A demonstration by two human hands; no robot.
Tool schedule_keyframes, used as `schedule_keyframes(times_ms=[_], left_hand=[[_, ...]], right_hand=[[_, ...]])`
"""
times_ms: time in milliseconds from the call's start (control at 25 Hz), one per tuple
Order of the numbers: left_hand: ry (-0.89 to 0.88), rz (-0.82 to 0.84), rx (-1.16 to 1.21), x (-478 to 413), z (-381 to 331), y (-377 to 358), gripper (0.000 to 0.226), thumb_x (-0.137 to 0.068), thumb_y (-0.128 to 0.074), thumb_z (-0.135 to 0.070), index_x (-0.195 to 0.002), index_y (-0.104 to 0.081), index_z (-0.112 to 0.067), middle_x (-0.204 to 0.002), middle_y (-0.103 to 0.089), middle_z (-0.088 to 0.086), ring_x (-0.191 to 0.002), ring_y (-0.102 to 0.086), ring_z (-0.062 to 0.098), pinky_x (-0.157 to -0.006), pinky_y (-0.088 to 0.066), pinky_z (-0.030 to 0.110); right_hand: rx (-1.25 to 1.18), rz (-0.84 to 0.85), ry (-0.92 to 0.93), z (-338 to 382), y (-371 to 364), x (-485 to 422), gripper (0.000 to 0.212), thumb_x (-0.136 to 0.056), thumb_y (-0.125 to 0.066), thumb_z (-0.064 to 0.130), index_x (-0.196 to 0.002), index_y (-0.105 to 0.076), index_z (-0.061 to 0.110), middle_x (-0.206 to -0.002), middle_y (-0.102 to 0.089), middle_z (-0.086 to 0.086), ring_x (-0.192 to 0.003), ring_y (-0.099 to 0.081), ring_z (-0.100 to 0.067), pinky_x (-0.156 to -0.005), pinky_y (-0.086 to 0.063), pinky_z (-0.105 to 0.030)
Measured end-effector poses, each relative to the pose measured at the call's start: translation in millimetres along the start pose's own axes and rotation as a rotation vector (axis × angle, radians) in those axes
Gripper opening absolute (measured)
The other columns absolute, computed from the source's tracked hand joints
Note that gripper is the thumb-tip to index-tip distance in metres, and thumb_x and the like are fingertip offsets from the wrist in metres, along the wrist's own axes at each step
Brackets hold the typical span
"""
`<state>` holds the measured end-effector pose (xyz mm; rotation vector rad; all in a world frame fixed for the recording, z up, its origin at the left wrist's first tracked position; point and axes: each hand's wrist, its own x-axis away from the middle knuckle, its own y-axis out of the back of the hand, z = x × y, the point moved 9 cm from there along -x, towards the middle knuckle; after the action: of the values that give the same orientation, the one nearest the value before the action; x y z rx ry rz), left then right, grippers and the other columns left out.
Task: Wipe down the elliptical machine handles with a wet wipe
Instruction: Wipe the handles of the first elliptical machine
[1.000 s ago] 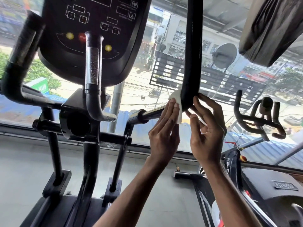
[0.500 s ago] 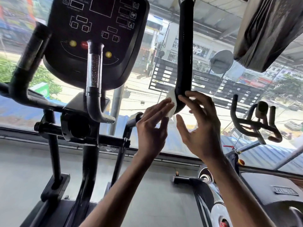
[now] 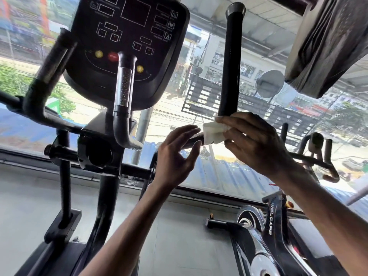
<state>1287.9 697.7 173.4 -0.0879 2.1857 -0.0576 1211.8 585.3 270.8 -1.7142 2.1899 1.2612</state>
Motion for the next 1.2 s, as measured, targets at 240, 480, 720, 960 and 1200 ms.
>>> schedule_keyframes(times_ms=[240, 480, 720, 960, 1200], left_hand=[[0.036, 0.008, -0.082, 4, 15, -20, 0.034, -0.091, -0.071, -0.017, -0.124, -0.069, -0.009, -0.124, -0.067, 0.002, -0.11, -0.067, 0.016, -0.089, -0.058, 0.04], [0.075, -0.059, -0.041, 5, 7, -30, 0.029, -0.091, -0.071, -0.02, -0.117, -0.071, -0.007, -0.117, -0.069, 0.002, -0.102, -0.07, 0.017, -0.086, -0.057, 0.037], [0.111, -0.125, -0.014, 3, 3, -30, 0.023, -0.09, -0.072, -0.019, -0.111, -0.072, -0.009, -0.111, -0.07, 0.0, -0.102, -0.066, 0.014, -0.086, -0.054, 0.035], [0.156, -0.13, 0.081, -7, -3, -31, 0.028, -0.092, -0.069, -0.024, -0.117, -0.071, -0.012, -0.112, -0.069, -0.001, -0.103, -0.067, 0.009, -0.085, -0.057, 0.035], [0.165, -0.149, 0.138, -19, -13, -35, 0.026, -0.091, -0.071, -0.021, -0.116, -0.072, -0.011, -0.109, -0.07, -0.004, -0.1, -0.066, 0.001, -0.082, -0.056, 0.023]], right_hand=[[0.012, 0.087, 0.033, -17, 3, -32, 0.026, -0.099, -0.046, 0.0, -0.107, -0.071, 0.0, -0.098, -0.066, -0.014, -0.088, -0.061, -0.035, -0.071, -0.055, -0.043], [-0.09, 0.241, 0.095, -13, -6, -44, 0.029, -0.097, -0.062, 0.029, -0.099, -0.073, 0.002, -0.107, -0.066, -0.011, -0.093, -0.057, -0.027, -0.084, -0.052, -0.035], [-0.091, 0.184, 0.049, -37, -3, -65, 0.014, -0.093, -0.069, 0.018, -0.087, -0.078, 0.009, -0.092, -0.067, -0.007, -0.083, -0.061, -0.027, -0.074, -0.053, -0.036], [-0.124, 0.205, 0.017, -56, -1, -79, 0.012, -0.091, -0.071, 0.017, -0.083, -0.078, 0.01, -0.089, -0.068, -0.005, -0.08, -0.062, -0.027, -0.071, -0.054, -0.039], [-0.18, 0.276, 0.004, -73, -8, -91, 0.016, -0.09, -0.069, 0.023, -0.086, -0.08, 0.012, -0.09, -0.067, -0.003, -0.083, -0.062, -0.025, -0.074, -0.053, -0.038]])
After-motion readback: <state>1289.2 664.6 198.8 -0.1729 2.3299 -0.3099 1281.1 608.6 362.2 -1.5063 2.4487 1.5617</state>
